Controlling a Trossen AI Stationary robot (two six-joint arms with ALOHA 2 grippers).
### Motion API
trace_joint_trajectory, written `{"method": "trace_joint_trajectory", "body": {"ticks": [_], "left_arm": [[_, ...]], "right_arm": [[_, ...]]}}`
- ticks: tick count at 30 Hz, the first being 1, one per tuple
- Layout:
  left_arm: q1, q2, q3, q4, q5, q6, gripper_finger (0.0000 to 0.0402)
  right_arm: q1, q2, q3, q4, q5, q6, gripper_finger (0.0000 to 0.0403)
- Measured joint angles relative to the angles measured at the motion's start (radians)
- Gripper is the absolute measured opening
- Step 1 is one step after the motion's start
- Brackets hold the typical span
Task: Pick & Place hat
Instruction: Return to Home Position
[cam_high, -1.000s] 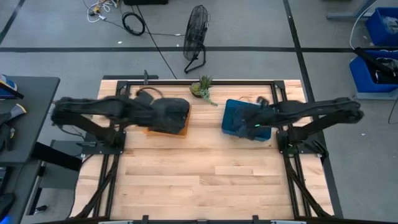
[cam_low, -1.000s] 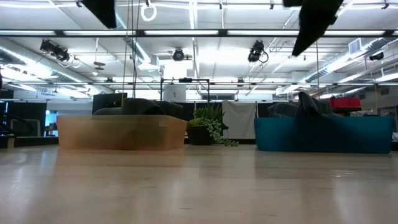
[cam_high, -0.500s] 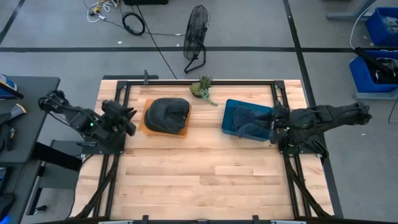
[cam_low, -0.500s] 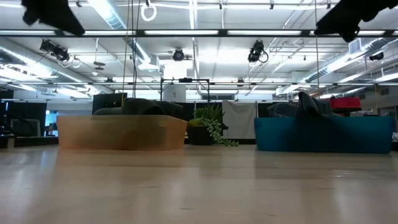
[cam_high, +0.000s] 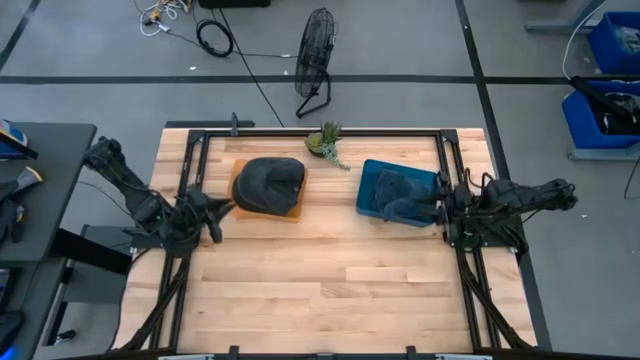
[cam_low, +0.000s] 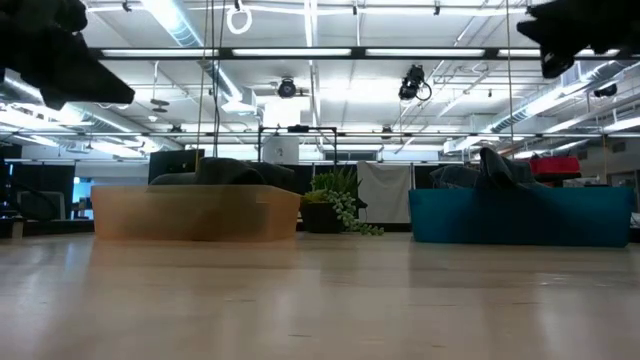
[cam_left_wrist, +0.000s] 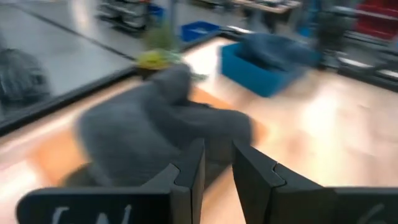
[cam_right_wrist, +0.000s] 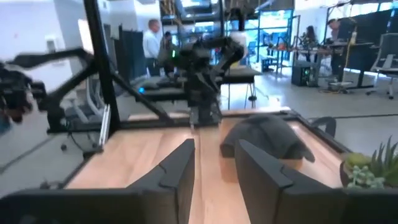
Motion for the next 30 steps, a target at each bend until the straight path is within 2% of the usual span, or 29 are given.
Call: {"method": "trace_joint_trajectory", "body": {"ticks": [5, 9, 12, 15, 19, 24, 30], "left_arm": [[-0.016, -0.006, -0.028, 0.337, 0.183, 0.288, 0.0084], [-0.001, -0.004, -0.058, 0.632, 0.361, 0.641, 0.0084], [0.031, -0.004, -0.084, 0.792, 0.436, 0.904, 0.0084], [0.095, -0.004, -0.124, 0.943, 0.508, 1.073, 0.0084], [0.223, -0.007, -0.177, 0.999, 0.625, 1.09, 0.0084], [0.387, -0.011, -0.267, 0.997, 0.64, 1.021, 0.0084], [0.524, -0.067, -0.361, 1.013, 0.762, 0.908, 0.0084]], "right_arm": [[0.0, -0.013, -0.057, 0.005, -0.01, -0.069, 0.0121], [0.0, -0.013, -0.064, 0.008, -0.011, -0.151, 0.0121], [0.0, -0.013, -0.064, 0.031, -0.02, -0.207, 0.0121], [-0.001, -0.017, -0.064, 0.048, -0.093, -0.24, 0.0121], [-0.001, -0.028, -0.064, 0.047, -0.175, -0.265, 0.0121], [-0.002, -0.041, -0.064, 0.027, -0.158, -0.265, 0.0121], [-0.002, -0.062, -0.064, -0.028, -0.156, -0.215, 0.0121]]}}
